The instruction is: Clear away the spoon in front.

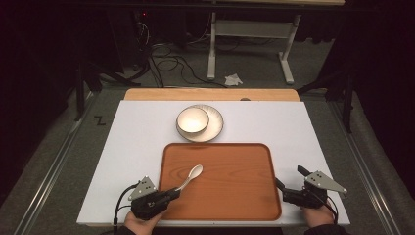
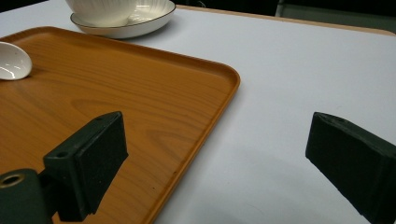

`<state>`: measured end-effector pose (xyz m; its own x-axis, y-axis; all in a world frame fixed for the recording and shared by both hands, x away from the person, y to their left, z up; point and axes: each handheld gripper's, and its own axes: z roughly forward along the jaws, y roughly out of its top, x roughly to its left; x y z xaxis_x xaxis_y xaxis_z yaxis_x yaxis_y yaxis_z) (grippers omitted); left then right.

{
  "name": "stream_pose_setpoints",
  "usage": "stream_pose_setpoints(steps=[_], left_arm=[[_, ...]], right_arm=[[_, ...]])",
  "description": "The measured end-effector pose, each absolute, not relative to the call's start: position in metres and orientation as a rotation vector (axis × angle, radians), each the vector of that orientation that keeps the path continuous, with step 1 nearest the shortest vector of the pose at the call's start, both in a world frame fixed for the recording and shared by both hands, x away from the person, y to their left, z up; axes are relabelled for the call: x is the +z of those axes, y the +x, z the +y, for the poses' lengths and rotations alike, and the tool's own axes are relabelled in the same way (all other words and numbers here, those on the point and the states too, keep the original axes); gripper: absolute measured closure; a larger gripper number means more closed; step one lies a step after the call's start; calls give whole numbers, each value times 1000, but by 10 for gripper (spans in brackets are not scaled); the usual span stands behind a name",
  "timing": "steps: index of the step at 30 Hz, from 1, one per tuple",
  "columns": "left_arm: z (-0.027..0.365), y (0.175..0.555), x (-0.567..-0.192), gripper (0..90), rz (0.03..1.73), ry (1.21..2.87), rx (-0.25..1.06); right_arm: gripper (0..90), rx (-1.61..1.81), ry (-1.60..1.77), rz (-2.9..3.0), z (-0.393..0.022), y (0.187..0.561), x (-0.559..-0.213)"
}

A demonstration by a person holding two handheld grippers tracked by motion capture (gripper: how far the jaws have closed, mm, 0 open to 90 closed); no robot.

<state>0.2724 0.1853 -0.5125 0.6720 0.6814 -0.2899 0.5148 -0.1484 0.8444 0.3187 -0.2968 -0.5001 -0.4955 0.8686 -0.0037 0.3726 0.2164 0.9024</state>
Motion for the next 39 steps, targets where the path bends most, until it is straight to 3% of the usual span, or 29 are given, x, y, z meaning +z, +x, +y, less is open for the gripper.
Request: stream_pose_setpoints(steps=[7,12,18,22,28,39], left_arm=[[183,270,-512,843,955,1845,209],[182,268,-509,588,977,1844,287],[185,267,-508,482,1039,1827,352],[189,268,-508,579,1064,1824,360],[182,270,-512,900,1071,1955,333],[158,269,-518,900,1018,2130,345]], right_arm=[[61,1243,1143,1975,-296,319,-500],[61,1242,1139,1978,-296,319,-501],[61,1245,1140,1978,-295,320,-501],[61,1243,1142,1978,-296,320,-501],[61,1243,1141,1981,-295,320,-501],[61,1246,1139,1985,-294,321,-501]])
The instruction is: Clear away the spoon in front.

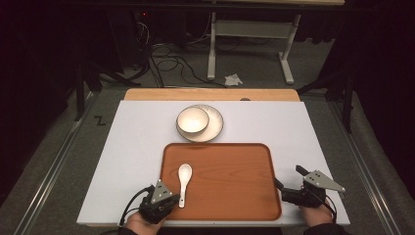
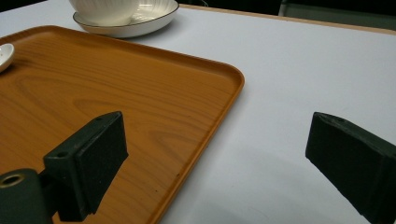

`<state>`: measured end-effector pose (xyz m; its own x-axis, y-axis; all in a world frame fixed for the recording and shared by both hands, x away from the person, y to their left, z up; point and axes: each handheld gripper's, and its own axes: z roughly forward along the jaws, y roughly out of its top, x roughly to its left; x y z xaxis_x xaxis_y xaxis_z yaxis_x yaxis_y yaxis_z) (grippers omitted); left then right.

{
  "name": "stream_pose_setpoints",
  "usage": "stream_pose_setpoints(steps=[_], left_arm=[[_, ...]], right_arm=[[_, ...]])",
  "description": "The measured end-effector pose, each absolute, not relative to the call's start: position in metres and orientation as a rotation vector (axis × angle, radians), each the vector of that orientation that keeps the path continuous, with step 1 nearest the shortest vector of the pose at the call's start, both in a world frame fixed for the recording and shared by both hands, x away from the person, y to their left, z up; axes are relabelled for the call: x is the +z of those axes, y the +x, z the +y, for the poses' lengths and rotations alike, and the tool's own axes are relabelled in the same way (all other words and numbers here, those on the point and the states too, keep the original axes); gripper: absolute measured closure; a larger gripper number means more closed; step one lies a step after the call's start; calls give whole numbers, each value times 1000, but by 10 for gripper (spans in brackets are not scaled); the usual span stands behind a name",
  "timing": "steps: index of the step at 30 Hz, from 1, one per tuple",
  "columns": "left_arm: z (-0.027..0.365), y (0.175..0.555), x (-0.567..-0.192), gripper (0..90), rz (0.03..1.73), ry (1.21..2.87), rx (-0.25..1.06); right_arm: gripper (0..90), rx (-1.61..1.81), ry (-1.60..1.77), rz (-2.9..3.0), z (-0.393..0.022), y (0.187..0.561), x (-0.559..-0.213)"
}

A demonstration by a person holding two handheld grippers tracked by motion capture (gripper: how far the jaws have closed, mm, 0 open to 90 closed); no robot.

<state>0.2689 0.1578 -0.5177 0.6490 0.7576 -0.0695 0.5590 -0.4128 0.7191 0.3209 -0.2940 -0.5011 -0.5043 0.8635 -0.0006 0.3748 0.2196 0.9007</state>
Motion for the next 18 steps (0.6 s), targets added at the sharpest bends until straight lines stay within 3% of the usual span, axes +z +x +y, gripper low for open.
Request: stream_pose_setpoints(steps=[16,18], left_arm=[[161,269,-515,900,1034,2080,354],[166,270,-514,869,1054,2044,361]], right_arm=[[61,1249,1132,1985,-294,321,-500],[61,1248,1131,1985,-294,321,-500]])
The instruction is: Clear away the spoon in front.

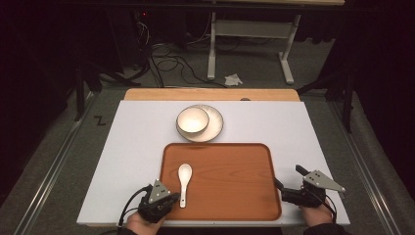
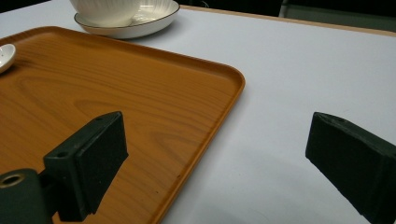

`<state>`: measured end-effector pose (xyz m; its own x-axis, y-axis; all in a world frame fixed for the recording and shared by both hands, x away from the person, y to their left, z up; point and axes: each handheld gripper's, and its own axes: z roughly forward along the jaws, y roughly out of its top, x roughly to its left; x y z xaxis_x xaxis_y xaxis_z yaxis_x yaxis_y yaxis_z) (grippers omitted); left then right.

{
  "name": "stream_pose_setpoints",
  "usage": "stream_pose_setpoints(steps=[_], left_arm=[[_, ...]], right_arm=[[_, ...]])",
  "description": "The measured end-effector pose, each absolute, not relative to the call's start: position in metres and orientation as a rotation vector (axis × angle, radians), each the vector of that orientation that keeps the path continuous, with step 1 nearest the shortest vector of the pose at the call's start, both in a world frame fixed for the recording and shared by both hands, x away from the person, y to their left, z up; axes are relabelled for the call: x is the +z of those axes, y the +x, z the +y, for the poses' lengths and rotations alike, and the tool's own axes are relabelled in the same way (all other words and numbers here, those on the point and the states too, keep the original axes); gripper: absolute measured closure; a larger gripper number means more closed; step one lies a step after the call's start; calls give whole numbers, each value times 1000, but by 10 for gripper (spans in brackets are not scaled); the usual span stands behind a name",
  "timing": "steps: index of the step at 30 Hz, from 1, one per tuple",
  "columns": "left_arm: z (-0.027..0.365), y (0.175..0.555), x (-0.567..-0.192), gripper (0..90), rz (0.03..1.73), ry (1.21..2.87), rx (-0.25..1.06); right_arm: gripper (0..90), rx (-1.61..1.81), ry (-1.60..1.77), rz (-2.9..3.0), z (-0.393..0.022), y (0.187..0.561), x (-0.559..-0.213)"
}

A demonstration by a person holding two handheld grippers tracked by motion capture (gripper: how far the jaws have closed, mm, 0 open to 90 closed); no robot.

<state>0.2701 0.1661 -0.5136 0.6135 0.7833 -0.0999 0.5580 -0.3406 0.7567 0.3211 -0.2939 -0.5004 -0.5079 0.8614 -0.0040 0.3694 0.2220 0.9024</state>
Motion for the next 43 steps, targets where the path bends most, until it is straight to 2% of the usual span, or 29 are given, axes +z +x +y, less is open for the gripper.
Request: stream_pose_setpoints(steps=[3,8,11,13,14,15,21,43], left_arm=[[179,272,-509,739,1072,1968,396],[208,274,-497,496,1038,1859,592],[227,280,-495,319,1057,1824,635],[240,288,-494,154,1087,1797,602],[244,291,-495,40,1099,1797,586],[249,293,-496,2,1105,1794,573],[255,287,-496,3,1100,1730,575],[250,284,-500,32,1133,1747,545]], right_arm=[[61,1250,1133,1984,-294,321,-500],[61,1248,1132,1983,-294,321,-501],[61,1244,1130,1987,-294,321,-501],[61,1241,1132,1989,-294,321,-502],[61,1240,1133,1988,-294,321,-502],[61,1239,1136,1988,-294,321,-502],[61,1243,1133,1979,-294,319,-500],[61,1266,1074,1984,-289,316,-497]])
